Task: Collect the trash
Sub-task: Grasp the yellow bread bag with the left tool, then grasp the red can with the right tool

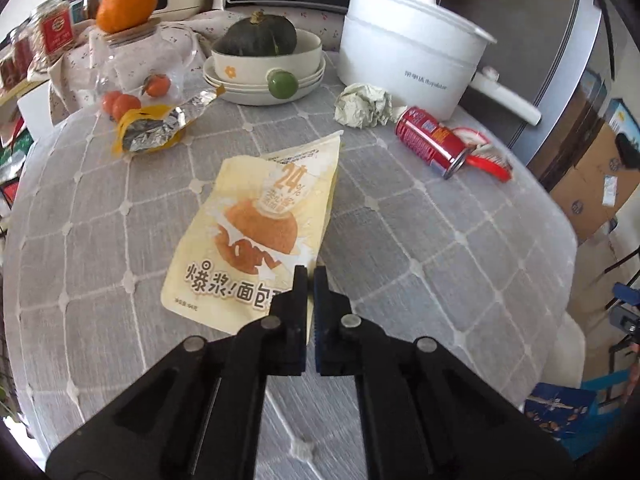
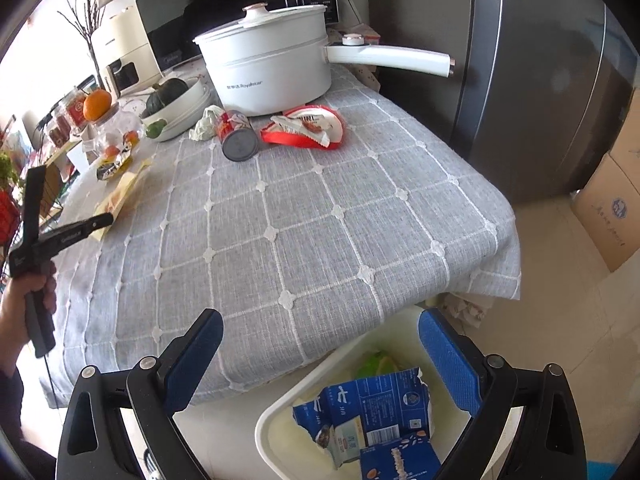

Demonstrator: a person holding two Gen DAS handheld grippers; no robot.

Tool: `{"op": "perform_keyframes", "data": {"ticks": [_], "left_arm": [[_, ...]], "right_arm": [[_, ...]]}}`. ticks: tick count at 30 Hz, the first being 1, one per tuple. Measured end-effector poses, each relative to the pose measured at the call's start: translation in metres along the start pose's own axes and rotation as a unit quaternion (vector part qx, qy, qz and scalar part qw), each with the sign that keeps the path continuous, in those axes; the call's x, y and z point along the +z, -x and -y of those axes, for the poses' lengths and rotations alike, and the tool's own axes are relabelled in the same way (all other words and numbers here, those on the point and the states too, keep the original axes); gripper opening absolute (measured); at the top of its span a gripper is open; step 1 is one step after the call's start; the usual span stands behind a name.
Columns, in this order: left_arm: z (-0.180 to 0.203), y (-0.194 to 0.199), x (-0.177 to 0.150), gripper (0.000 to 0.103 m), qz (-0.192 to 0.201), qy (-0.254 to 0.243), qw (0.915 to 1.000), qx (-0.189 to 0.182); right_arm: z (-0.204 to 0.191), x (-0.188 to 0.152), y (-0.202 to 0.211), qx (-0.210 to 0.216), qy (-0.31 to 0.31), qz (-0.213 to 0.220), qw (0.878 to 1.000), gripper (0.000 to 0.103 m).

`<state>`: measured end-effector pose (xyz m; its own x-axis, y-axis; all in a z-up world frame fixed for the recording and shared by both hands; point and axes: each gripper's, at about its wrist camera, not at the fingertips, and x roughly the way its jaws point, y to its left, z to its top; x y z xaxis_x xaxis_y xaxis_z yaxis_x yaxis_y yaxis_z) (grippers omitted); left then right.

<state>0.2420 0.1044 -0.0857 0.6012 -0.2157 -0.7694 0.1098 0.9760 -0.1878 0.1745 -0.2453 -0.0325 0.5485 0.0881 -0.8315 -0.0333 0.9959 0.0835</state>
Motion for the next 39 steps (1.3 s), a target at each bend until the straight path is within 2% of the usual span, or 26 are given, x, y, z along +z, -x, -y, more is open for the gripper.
{"op": "perform_keyframes", "data": {"ticks": [2,4,11,18,25,27,30,31,32,36,39], "left_arm": [[-0.006,0.019,-0.008,0.002,0.015,0.018,0.9996,-0.015],[-0.009,0.032,-0.012,0.002,0.024,0.014,0.9995,-0.018],[-0.039,0.065,-0.004,0.002,0.064,0.086,0.9924,-0.062],[-0.047,0.062,0.004,0.001,0.076,0.084,0.9918,-0.058],[-0.06,0.054,0.003,0.001,0.07,0.083,0.9933,-0.04],[-0.063,0.053,0.002,0.001,0.072,0.084,0.9933,-0.036],[-0.066,0.055,0.003,0.001,0.073,0.085,0.9933,-0.029],[-0.067,0.055,0.002,0.001,0.073,0.086,0.9932,-0.027],[-0.067,0.055,0.002,0.001,0.074,0.087,0.9932,-0.025],[-0.064,0.057,0.003,0.001,0.075,0.088,0.9931,-0.024],[-0.058,0.061,0.006,0.001,0.077,0.087,0.9923,-0.042]], "right_arm": [[-0.006,0.008,0.002,0.006,-0.004,0.013,1.0,0.1],[-0.016,0.018,0.0,0.018,0.0,0.025,1.0,0.1],[-0.071,0.069,-0.039,0.043,0.068,0.064,0.995,0.098],[-0.111,0.122,-0.101,0.066,0.106,0.074,0.989,0.095],[-0.116,0.152,-0.157,0.057,0.114,0.063,0.99,0.094],[-0.116,0.156,-0.169,0.054,0.114,0.058,0.99,0.09],[-0.117,0.159,-0.187,0.052,0.117,0.043,0.991,0.076],[-0.117,0.16,-0.191,0.053,0.116,0.041,0.991,0.069],[-0.116,0.159,-0.193,0.056,0.112,0.04,0.991,0.057],[-0.113,0.156,-0.189,0.067,0.102,0.047,0.991,0.055],[-0.109,0.151,-0.171,0.077,0.094,0.052,0.991,0.054]]}}
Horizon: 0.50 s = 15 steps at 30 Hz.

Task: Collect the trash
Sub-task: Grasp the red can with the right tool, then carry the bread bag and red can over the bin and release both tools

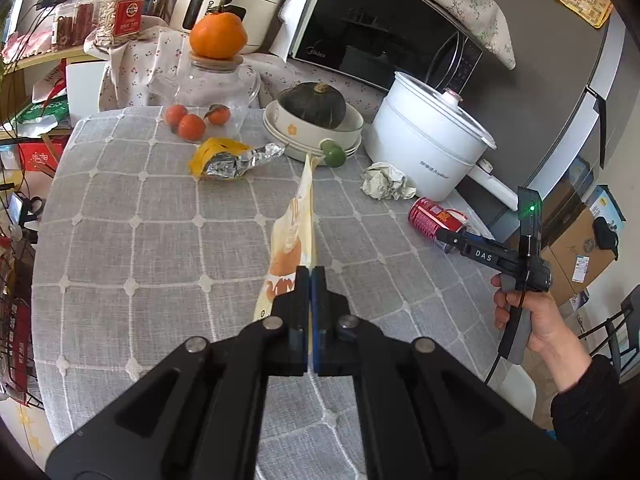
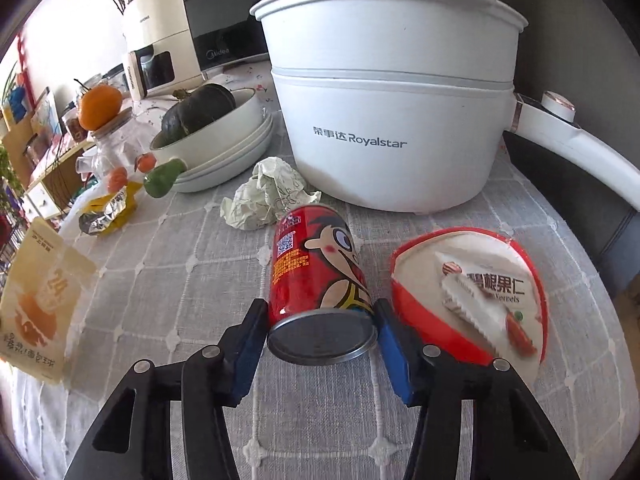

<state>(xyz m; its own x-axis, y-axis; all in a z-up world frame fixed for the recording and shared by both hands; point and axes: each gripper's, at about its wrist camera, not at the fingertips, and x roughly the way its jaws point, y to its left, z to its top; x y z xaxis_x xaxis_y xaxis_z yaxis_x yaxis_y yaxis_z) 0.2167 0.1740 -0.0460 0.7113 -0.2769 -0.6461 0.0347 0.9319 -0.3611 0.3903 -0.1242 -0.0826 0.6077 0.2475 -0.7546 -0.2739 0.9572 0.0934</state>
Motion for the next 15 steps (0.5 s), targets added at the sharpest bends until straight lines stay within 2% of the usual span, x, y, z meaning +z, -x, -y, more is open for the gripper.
{"op": "perform_keyframes", "data": {"ticks": [8,15], "left_arm": [[0.051,0.013,-0.003,0.001,0.008,-0.031,0.9989,-0.035],[0.101,0.037,-0.024,0.001,0.0,-0.05,0.9963,-0.069]], "right_arm": [[0.005,-0.018,0.088,0.003,-0.01,0.004,1.0,0.054],[0.014,-0.058,0.167,-0.012,-0.026,-0.001,1.0,0.054]]}}
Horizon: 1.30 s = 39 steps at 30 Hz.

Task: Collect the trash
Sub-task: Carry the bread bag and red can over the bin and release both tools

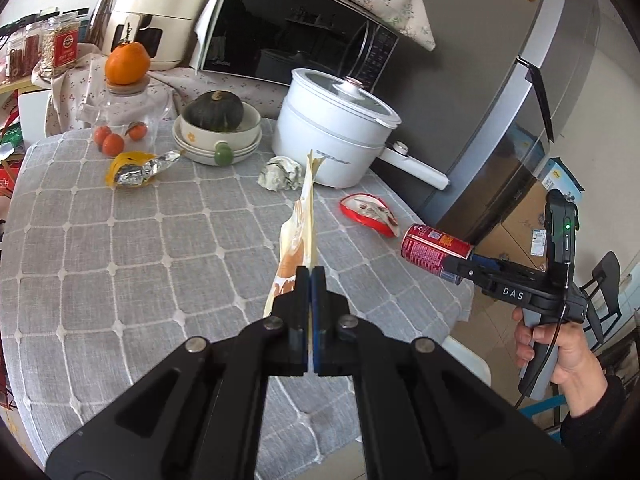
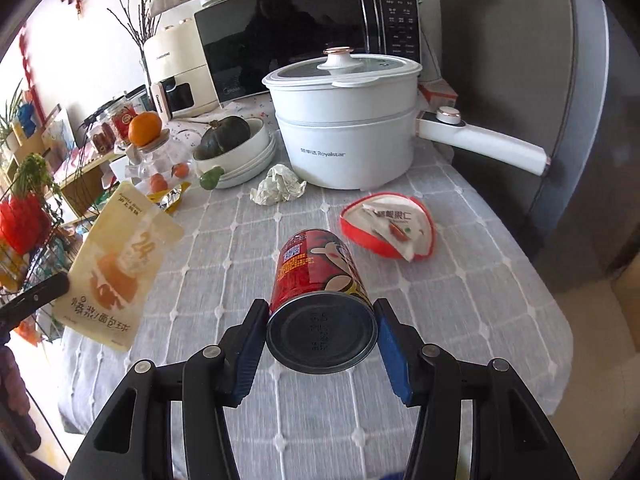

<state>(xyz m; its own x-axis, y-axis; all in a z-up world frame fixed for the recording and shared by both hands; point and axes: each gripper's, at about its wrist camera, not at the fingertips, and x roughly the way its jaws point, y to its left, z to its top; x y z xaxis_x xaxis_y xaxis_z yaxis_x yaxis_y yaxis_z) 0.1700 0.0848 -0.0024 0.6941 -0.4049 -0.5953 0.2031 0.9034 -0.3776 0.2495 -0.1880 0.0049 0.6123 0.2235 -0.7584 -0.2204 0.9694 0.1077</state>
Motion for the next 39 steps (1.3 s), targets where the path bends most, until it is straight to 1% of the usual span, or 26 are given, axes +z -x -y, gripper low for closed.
{"op": "perform_keyframes", "data": {"ticks": [6,9,12,14,16,17,19,23,29,33,39], "left_arm": [[0.045,0.011,-0.022,0.001,-0.012,-0.029,0.9991,-0.028],[0.063,0.013,-0.037,0.001,-0.023,-0.04,0.998,-0.043],[0.078,0.009,-0.051,0.001,-0.039,-0.045,0.9964,-0.061],[0.089,0.005,-0.061,0.001,-0.051,-0.049,0.9948,-0.073],[0.1,-0.001,-0.07,0.001,-0.066,-0.053,0.9926,-0.087],[0.105,-0.004,-0.074,0.001,-0.074,-0.054,0.9915,-0.093],[0.117,-0.012,-0.082,0.001,-0.089,-0.064,0.9887,-0.103],[0.145,-0.03,-0.098,0.001,-0.121,-0.086,0.9816,-0.12],[0.184,-0.049,-0.119,0.001,-0.151,-0.115,0.9715,-0.141],[0.2,-0.063,-0.126,0.001,-0.165,-0.132,0.9673,-0.141],[0.205,-0.082,-0.138,0.003,-0.184,-0.148,0.9628,-0.131]], "right_arm": [[0.014,-0.04,0.056,-0.019,-0.018,-0.007,1.0,0.054],[0.023,-0.065,0.081,-0.02,-0.032,-0.006,0.999,0.054],[0.034,-0.089,0.099,-0.029,-0.052,-0.015,0.998,0.054],[0.044,-0.105,0.106,-0.034,-0.076,-0.025,0.996,0.054],[0.056,-0.123,0.11,-0.035,-0.113,-0.047,0.992,0.054],[0.062,-0.13,0.112,-0.034,-0.134,-0.06,0.989,0.054],[0.07,-0.141,0.118,-0.022,-0.154,-0.068,0.985,0.054],[0.081,-0.154,0.129,-0.045,-0.158,-0.072,0.984,0.054],[0.105,-0.169,0.132,-0.063,-0.185,-0.092,0.976,0.054],[0.119,-0.179,0.134,-0.071,-0.2,-0.102,0.972,0.054],[0.134,-0.192,0.14,-0.079,-0.212,-0.109,0.968,0.054]]}}
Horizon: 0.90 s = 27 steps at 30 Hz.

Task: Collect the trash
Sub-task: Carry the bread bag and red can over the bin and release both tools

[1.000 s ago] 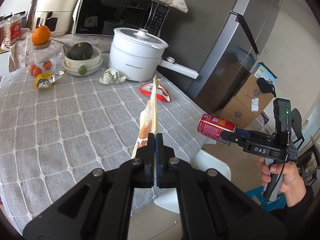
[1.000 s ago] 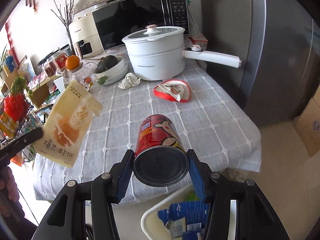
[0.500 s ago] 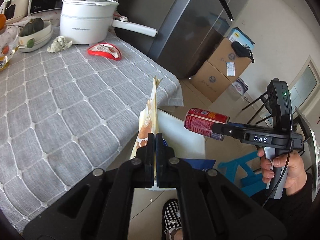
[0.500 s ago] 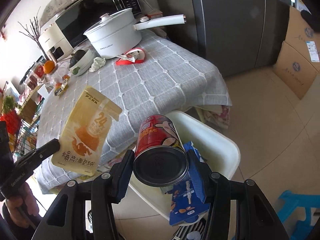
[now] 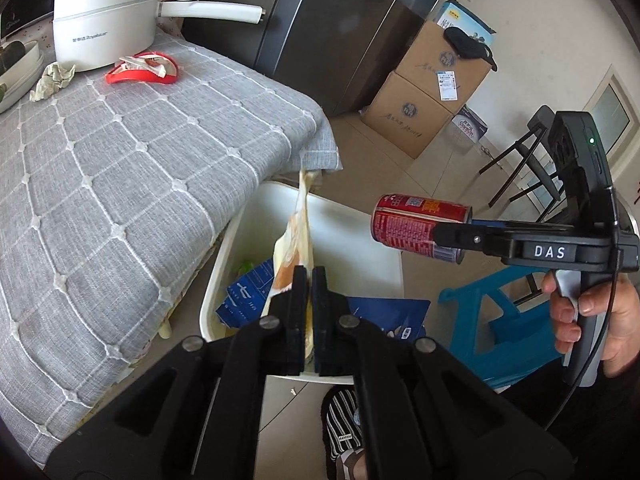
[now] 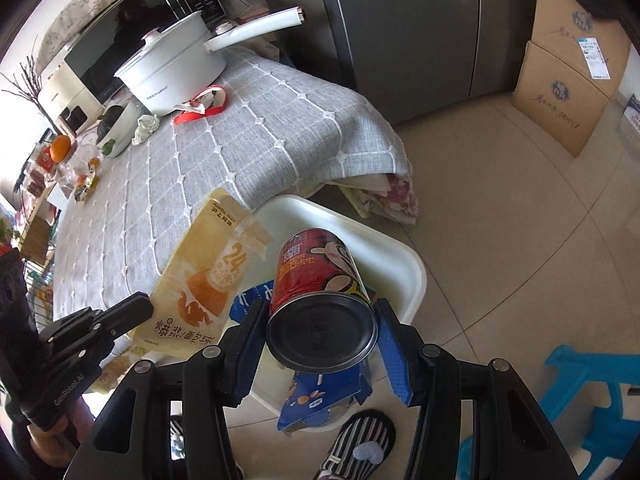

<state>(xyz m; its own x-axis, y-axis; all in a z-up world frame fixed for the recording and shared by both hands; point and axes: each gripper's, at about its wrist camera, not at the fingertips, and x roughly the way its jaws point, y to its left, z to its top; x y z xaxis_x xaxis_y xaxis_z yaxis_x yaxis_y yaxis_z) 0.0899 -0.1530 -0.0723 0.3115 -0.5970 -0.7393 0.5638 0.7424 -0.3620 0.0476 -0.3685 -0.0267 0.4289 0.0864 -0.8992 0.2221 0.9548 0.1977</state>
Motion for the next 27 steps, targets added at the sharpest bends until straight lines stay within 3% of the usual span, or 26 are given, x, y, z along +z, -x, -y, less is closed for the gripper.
{"op": "perform_keyframes", "data": {"ticks": [2,4,10,18,27], "left_arm": [[-0.003,-0.006,-0.001,0.011,-0.012,0.0,0.9999,0.006],[-0.005,-0.007,-0.001,0.049,-0.02,0.003,0.9995,0.025],[-0.013,0.018,0.001,0.079,-0.004,0.011,0.9976,0.069],[-0.039,0.037,-0.003,0.095,-0.005,0.015,0.9903,0.138],[-0.065,0.059,-0.008,0.099,0.008,0.042,0.9882,0.147]], "right_arm": [[0.005,-0.001,-0.001,-0.003,-0.003,-0.003,1.0,0.054],[0.009,-0.002,-0.002,-0.006,-0.005,-0.007,1.0,0.054],[0.01,-0.002,-0.006,-0.006,-0.004,-0.015,1.0,0.054],[-0.004,0.0,-0.013,-0.004,0.01,-0.024,1.0,0.054],[-0.03,0.002,-0.028,0.005,0.026,-0.039,0.999,0.055]]}}
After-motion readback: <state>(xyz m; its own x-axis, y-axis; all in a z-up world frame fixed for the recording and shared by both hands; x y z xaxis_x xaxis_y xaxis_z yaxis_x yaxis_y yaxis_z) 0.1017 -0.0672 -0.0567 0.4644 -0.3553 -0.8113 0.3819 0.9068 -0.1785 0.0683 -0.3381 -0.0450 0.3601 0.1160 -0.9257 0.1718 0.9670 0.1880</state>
